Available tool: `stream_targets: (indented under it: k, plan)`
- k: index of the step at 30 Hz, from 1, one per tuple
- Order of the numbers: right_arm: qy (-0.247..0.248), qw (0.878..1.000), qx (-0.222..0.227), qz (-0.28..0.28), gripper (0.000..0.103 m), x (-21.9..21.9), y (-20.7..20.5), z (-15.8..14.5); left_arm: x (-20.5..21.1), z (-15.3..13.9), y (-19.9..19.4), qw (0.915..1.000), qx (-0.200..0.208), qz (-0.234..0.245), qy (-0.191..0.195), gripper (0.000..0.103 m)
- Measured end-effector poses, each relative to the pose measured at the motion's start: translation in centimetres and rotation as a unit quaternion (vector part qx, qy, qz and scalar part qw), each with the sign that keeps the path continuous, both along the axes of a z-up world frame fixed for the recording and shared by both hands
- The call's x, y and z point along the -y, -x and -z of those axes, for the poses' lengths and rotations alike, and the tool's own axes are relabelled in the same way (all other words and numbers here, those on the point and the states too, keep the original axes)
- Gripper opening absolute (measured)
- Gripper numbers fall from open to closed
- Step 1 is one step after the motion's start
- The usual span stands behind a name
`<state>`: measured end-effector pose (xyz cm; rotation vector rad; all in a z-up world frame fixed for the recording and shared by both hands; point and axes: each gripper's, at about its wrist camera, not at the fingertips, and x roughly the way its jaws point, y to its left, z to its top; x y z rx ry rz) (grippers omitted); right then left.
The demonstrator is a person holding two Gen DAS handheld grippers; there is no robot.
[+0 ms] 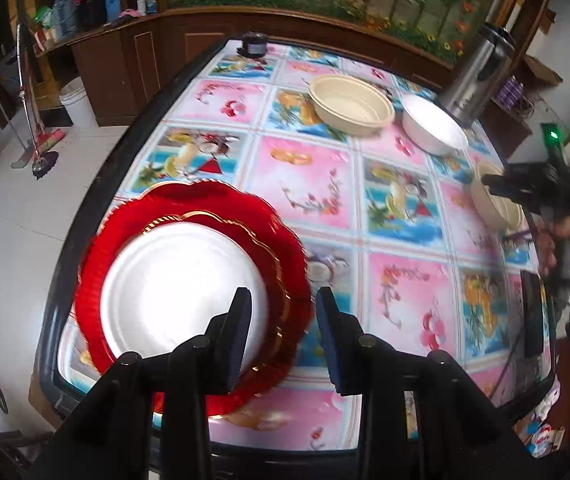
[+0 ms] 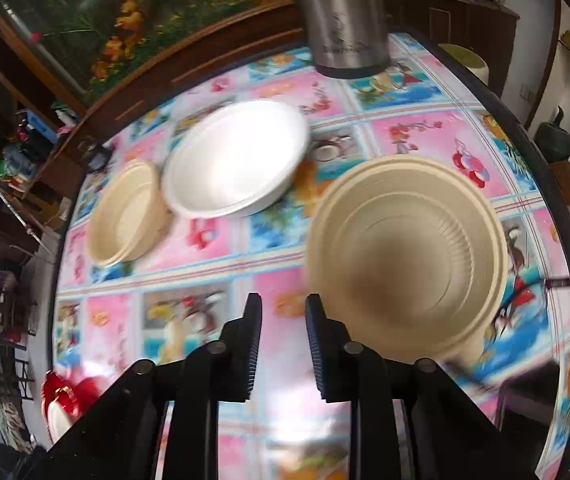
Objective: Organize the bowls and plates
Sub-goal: 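Move the left gripper to the beige pulp bowl beside the kettle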
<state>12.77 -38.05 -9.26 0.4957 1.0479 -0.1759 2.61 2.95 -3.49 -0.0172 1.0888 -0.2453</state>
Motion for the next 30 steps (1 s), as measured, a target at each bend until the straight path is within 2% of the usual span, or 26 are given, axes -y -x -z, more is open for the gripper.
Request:
stream_targets:
  k: [4,8,13,17,23,30]
  plan:
    - [-0.001,1.0,-0.024,-0.011,0.024,0.7,-1.4,1.8,0.9,0.5,0.7,0.9999,-0.009,0.003,-0.007,0.032]
    - [-0.013,0.999,-0.028,-0.033,0.025,1.0,-1.7,3.1,1.5,0.8,0.9,0.9998,-0.015,-0.001,-0.012,0.032]
    - [-0.043,0.995,-0.034,-0.079,0.025,-0.2,-1.3,3.3,1.9,0.6,1.0,0.9998,-0.013,-0.004,-0.011,0.032]
    - [-0.059,0.989,-0.047,-0.124,0.026,-2.2,0.7,3.0,2.4,0.8,0.7,0.9998,-0.016,-0.005,-0.007,0.033]
    - [-0.076,0.974,-0.068,-0.203,0.026,-6.6,4.8,3.1,4.4,0.8,0.4,0.9998,-0.013,0.014,-0.004,0.033]
    - [-0.103,0.947,-0.096,-0.29,0.027,-11.6,11.1,3.1,6.7,1.1,0.4,0.999,-0.017,0.039,0.008,0.033]
